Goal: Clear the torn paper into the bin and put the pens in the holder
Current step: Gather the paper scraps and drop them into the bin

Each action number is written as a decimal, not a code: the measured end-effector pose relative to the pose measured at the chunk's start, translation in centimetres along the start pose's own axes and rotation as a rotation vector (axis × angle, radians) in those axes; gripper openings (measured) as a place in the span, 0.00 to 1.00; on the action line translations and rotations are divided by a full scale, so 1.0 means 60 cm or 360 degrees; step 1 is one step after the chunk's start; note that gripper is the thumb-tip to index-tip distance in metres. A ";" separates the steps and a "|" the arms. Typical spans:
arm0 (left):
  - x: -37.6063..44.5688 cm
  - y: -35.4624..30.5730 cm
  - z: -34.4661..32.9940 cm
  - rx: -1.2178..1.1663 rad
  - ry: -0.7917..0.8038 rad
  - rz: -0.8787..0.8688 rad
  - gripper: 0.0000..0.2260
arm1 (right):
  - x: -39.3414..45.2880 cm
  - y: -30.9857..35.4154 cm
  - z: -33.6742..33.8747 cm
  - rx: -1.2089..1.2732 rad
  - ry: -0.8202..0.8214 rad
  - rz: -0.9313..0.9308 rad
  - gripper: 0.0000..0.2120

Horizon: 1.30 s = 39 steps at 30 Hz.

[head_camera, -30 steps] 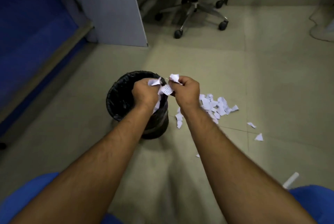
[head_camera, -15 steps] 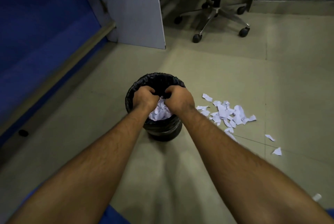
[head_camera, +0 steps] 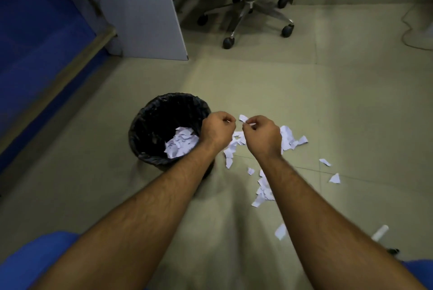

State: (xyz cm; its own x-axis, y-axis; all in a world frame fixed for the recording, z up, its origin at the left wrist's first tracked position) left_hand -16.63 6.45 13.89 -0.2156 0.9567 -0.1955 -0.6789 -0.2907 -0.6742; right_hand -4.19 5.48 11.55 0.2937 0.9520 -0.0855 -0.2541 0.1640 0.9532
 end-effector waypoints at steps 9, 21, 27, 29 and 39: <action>-0.050 0.076 -0.277 0.0575 0.0464 -0.0174 0.20 | -0.025 -0.349 0.109 -0.0633 -0.0227 -0.0128 0.23; 0.120 0.041 -0.446 0.1332 0.0109 -0.0854 0.21 | 0.004 -0.481 0.124 -0.1147 -0.0252 0.0136 0.23; 0.147 0.017 -0.494 0.1584 0.0477 -0.0956 0.27 | 0.005 -0.480 0.124 -0.1191 -0.0202 0.0101 0.24; 0.111 0.037 -0.495 0.1618 0.0426 -0.1075 0.25 | 0.005 -0.476 0.126 -0.1201 -0.0182 0.0088 0.24; 0.114 0.035 -0.489 0.1301 0.0167 -0.1157 0.20 | 0.008 -0.477 0.124 -0.1244 -0.0181 0.0095 0.23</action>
State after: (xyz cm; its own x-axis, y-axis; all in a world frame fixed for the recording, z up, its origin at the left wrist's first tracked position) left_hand 1.07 12.73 -9.76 0.4589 0.8880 -0.0282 -0.8881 0.4594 0.0149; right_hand 10.07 -0.69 -13.61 0.3409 0.9396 0.0294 -0.8335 0.2876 0.4718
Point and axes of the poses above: each hand's wrist, its own x-axis towards the middle knuckle, its own z-axis out of the back of the hand, y = z × x, the point moved 1 cm from there along x, towards the middle knuckle, and after that the axes turned 13 degrees about x, right-handed, at the moved point
